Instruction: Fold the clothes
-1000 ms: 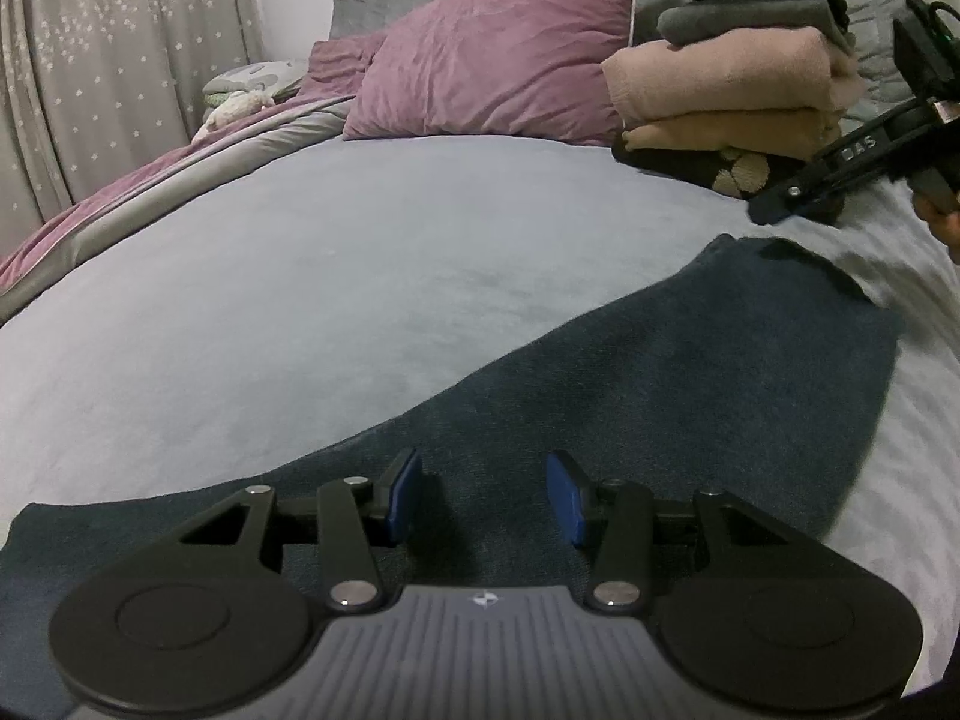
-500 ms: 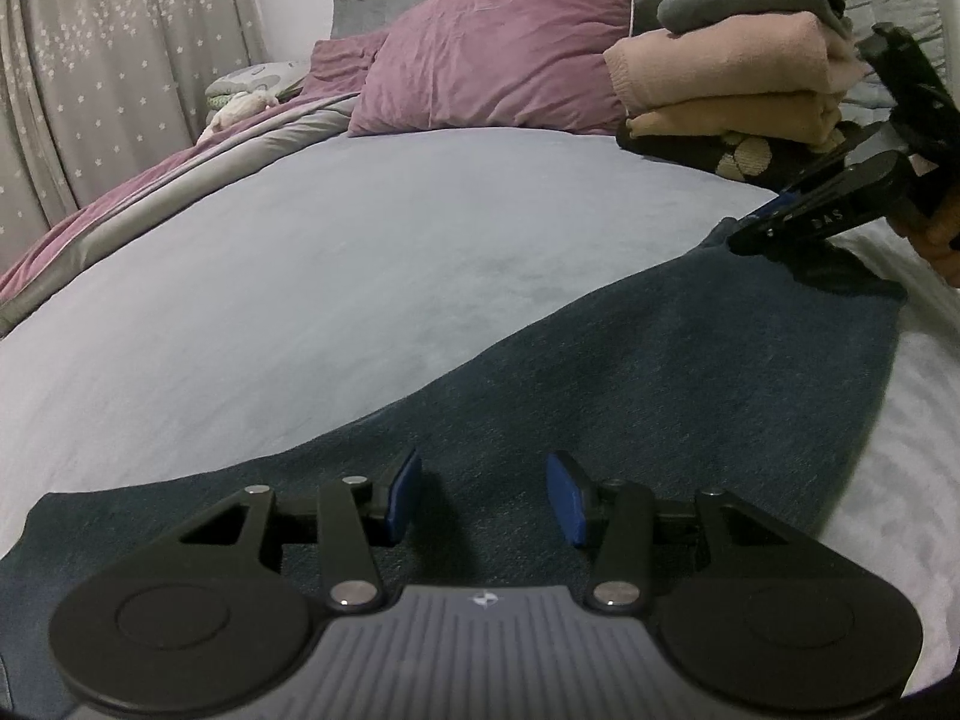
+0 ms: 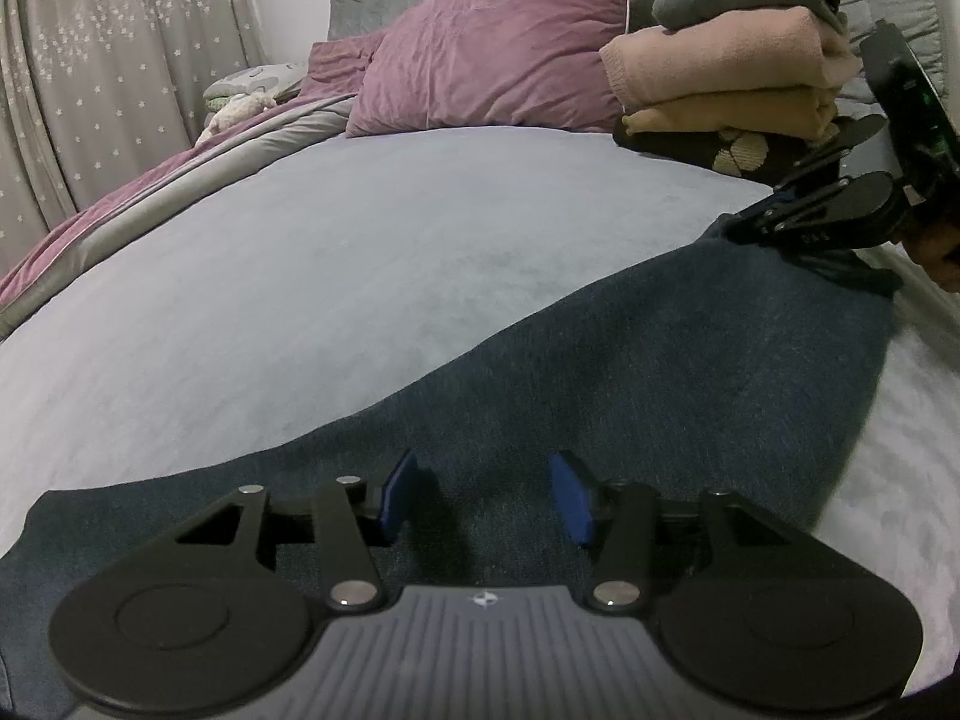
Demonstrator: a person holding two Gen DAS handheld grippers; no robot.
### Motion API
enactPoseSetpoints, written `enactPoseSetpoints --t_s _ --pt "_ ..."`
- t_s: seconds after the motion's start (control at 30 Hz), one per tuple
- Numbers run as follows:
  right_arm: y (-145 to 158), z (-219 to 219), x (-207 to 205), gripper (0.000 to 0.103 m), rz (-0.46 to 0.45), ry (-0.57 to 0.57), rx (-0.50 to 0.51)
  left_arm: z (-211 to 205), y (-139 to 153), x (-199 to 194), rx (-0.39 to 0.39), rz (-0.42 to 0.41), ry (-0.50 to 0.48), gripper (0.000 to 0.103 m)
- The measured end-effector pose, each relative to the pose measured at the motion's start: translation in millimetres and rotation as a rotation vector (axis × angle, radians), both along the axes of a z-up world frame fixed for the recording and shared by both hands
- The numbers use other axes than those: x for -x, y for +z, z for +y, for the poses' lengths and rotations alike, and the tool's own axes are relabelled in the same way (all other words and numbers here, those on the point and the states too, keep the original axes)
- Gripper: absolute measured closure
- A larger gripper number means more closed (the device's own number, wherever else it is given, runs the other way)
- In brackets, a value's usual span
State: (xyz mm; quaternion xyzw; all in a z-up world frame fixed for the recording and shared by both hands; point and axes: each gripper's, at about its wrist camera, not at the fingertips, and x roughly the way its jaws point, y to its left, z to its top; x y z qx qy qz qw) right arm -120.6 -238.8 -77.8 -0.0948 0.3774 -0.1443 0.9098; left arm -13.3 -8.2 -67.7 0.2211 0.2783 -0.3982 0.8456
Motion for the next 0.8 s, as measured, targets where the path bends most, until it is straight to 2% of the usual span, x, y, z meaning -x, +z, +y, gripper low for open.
enactPoseSetpoints --t_s 0.03,0.1,0.17,0.27,0.43,0.63,0.73,0.8 --pt "2.9 0.2 1.6 0.084 -0.01 -0.005 -0.001 1.7 0.8 0.6 0.0 -0.004 0.001 0.052" --pt "9.7 2.5 3.4 0.08 -0.032 -0.008 -0.002 6.2 2.4 1.8 0.0 -0.018 0.006 0.052" --pt "18.8 11.5 4.5 0.069 -0.067 0.005 -0.011 13.3 3.5 0.4 0.004 -0.027 0.022 0.052" --pt "28.0 34.8 3.2 0.056 -0.103 0.057 -0.044 26.2 3.8 -4.2 0.016 -0.024 0.054 0.052" --pt "21.3 85.3 -9.0 0.052 -0.106 0.172 -0.117 45.5 1.4 -6.9 0.02 -0.019 0.085 0.052" --pt "0.7 128.3 -18.6 0.049 -0.086 0.215 -0.171 66.9 -5.4 -6.0 0.027 -0.006 0.098 0.049" --pt "-7.5 130.0 -19.2 0.045 -0.098 0.2 -0.183 79.4 -8.5 -7.4 0.044 0.012 0.117 0.042" --pt "-9.0 123.7 -13.7 0.042 -0.11 0.161 -0.226 86.6 -10.0 -8.6 0.056 0.024 0.127 0.04"
